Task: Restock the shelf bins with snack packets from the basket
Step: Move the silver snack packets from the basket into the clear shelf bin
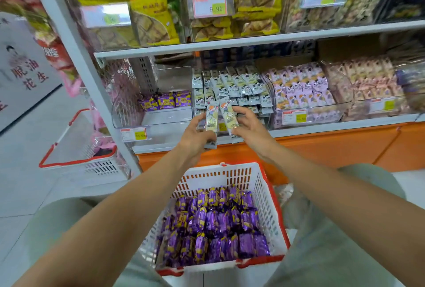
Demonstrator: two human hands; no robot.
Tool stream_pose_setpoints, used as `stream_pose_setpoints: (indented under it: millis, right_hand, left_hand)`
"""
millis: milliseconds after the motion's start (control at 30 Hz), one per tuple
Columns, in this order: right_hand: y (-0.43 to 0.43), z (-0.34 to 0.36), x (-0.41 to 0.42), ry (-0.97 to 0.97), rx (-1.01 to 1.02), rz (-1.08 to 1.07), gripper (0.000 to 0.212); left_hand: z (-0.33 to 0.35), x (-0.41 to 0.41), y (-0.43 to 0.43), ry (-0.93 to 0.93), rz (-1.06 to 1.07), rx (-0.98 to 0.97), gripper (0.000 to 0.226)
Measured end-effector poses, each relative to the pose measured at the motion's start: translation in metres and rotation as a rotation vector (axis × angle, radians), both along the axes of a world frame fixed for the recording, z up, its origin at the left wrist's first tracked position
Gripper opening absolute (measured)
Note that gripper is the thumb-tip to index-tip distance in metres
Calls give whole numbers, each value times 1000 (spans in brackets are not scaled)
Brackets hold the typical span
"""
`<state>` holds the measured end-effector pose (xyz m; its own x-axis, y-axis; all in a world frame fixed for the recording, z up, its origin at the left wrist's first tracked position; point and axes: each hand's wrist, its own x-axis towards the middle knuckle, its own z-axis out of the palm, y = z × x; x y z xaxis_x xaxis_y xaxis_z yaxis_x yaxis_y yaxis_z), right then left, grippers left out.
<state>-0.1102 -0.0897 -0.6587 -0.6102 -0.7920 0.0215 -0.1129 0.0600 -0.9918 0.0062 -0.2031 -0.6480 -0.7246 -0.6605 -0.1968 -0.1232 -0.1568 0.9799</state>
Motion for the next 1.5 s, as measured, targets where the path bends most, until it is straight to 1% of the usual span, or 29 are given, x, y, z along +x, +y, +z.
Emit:
stream_pose_setpoints:
  millis: [67,100,167,233,267,400,500,600,700,733,800,867,967,1133,1200,1233,1333,1467,1500]
  right_hand:
    - [2,-1,-2,22,-23,-39,52]
    - [3,0,-3,32,-35,-64,51]
    - [5,0,-4,48,-47,-98,51]
    - [5,-3,-4,44,-36,-83,51]
    - [5,-6,-4,43,-18,-64,50]
    - [1,-14,1,64,22,-25,49]
    - [0,-9,0,43,-22,-83,49]
    - [0,1,-4,65,-83,-152,48]
    - [0,12,-10,51,-113,-204,44]
    - [0,15,-13,49,-113,-226,41]
    - [2,22,-19,58,-117,-278,34]
    - [4,29,-28,78,-116,-342,31]
    - [6,39,-46,101,-84,-449,30]
    - [4,50,-81,51,11,-544,35]
    - [3,56,-88,69,18,-535,36]
    - [2,59,-89,88,24,-515,36]
    - [-2,59,-98,129,87,-463,40]
    - [-14,47,-114,157,109,-444,44]
    - [-16,44,-116,160,100,-448,45]
  left_hand:
    - [0,5,-6,-9,13,61,58]
    - [0,9,-10,-24,1,61,52]
    - [-4,19,-19,-68,-91,-1,40]
    - [-9,28,-27,-99,-188,-44,30]
    - [-12,30,-29,-103,-201,-45,28]
    - [-17,29,-28,-88,-116,-41,23]
    - [-17,26,-27,-54,-35,25,20]
    - [-13,23,-26,7,22,120,2]
    - [-5,15,-22,127,88,198,6]
    - [-2,10,-21,155,122,203,14]
    - [8,-1,-17,156,187,204,28]
    - [23,-13,-13,122,215,181,27]
    - [40,-33,-15,77,243,99,30]
    - [48,-60,-35,74,348,-12,20]
    - [45,-68,-44,50,383,-99,18]
    - [43,-72,-47,31,396,-139,22]
    - [35,-80,-54,-34,401,-245,22]
    - [28,-91,-65,-195,387,-477,18]
    - [26,-93,-66,-229,391,-531,22]
